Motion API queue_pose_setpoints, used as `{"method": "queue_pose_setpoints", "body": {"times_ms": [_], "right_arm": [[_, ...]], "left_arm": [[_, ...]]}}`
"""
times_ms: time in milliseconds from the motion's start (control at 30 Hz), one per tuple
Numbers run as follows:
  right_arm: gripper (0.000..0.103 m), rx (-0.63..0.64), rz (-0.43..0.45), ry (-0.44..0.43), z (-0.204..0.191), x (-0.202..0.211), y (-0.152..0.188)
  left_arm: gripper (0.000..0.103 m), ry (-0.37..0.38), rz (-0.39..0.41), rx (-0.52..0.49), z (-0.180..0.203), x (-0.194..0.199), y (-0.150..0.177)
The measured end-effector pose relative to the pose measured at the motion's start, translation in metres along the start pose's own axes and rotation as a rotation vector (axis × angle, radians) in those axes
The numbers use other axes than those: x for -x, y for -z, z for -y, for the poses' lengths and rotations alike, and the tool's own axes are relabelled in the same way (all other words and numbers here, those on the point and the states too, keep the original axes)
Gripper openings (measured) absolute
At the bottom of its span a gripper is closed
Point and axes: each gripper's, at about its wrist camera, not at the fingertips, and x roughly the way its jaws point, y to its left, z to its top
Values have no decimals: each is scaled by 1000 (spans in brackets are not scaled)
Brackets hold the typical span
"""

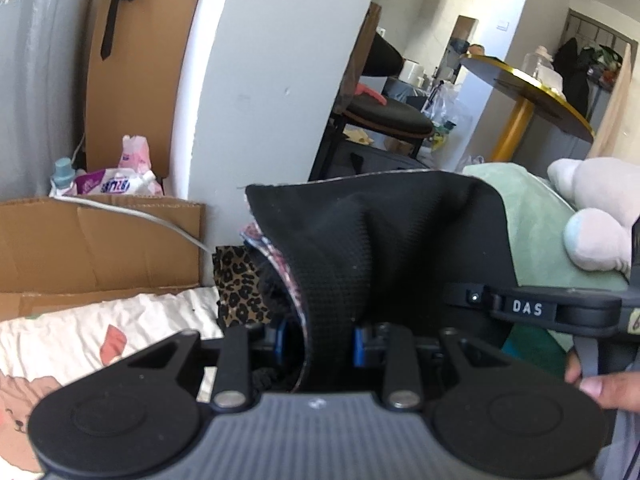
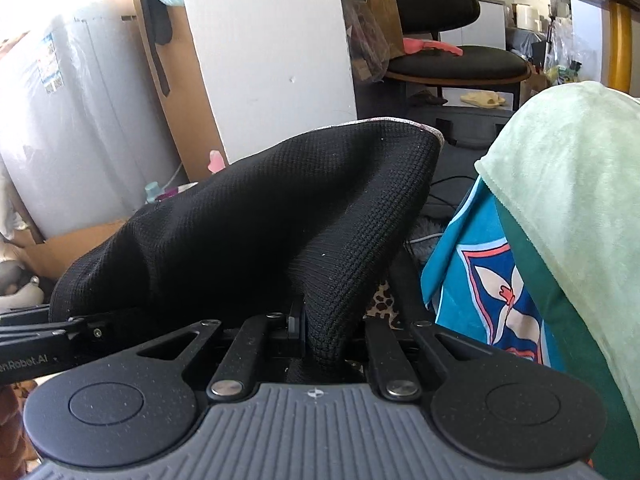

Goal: Fold clothes
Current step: 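Lift the folded black garment off the sheet with both grippers, then carry the black garment with both grippers toward the leopard-print cloth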

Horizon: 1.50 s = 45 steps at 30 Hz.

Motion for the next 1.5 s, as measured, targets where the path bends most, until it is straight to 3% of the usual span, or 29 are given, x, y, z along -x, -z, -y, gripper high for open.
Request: {"method": "queue_pose_setpoints", "body": {"times_ms": [367, 733, 967, 1200, 1500], "right_arm": [[9, -6, -52, 66, 36, -55, 24], [9, 48, -29, 69, 65, -129, 54], [9, 116, 17, 19, 76, -167, 44], [9, 50, 25, -19, 86, -205, 30], [10, 73, -28, -33, 93, -248, 15]], "left_arm": [[32, 3, -44, -9, 10, -53, 26], [32, 29, -34, 25, -17, -122, 68], [32, 74, 2, 48, -51, -162, 70], [32, 85, 20, 3, -68, -189, 61], [32, 58, 3, 9, -76, -218, 55]]}}
